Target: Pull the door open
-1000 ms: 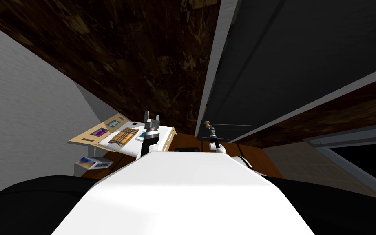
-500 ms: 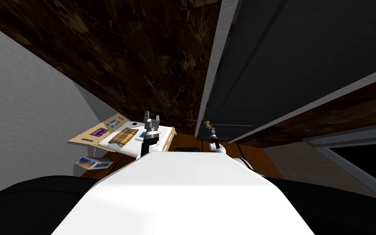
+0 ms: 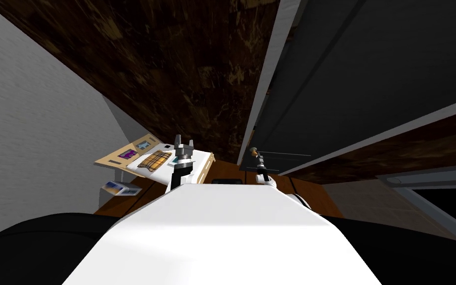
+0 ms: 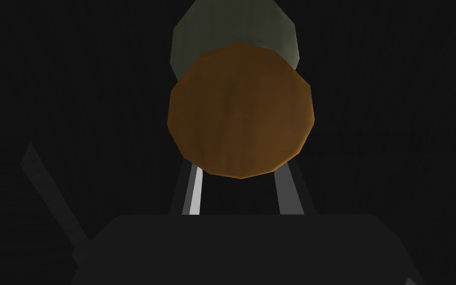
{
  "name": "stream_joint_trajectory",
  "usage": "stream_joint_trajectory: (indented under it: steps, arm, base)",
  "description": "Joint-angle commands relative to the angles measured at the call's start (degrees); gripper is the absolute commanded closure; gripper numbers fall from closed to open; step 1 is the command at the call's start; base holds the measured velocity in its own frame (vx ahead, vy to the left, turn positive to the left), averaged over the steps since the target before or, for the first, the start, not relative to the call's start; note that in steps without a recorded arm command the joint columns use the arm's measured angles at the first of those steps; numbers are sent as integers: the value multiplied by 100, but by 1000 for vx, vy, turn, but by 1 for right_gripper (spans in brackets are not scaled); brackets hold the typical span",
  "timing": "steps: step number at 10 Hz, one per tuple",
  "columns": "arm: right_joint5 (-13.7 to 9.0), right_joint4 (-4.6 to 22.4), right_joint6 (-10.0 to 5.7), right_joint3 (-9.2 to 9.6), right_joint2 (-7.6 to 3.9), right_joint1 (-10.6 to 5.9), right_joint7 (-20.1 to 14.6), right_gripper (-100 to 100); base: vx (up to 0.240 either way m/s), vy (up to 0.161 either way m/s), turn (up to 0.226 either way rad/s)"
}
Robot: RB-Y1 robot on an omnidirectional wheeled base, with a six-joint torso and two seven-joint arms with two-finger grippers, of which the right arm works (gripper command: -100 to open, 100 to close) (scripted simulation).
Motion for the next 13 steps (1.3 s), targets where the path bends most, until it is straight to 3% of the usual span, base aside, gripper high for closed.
stream_joint_trajectory:
  steps: [1,3,6,13]
  arm:
    - [-47,-17,-73,63,105,-51,-286,100]
    - [-105,-31,-65,58,102,-34,-473,100]
    - [-105,-31,-65,58,102,-34,-473,100]
    - [-465,-120,-18,23,81,71,-1548,100]
  base:
    - [-65,-15,138]
    - [-62,-22,97]
    - [-1,6,-12]
    - [-56,-17,119]
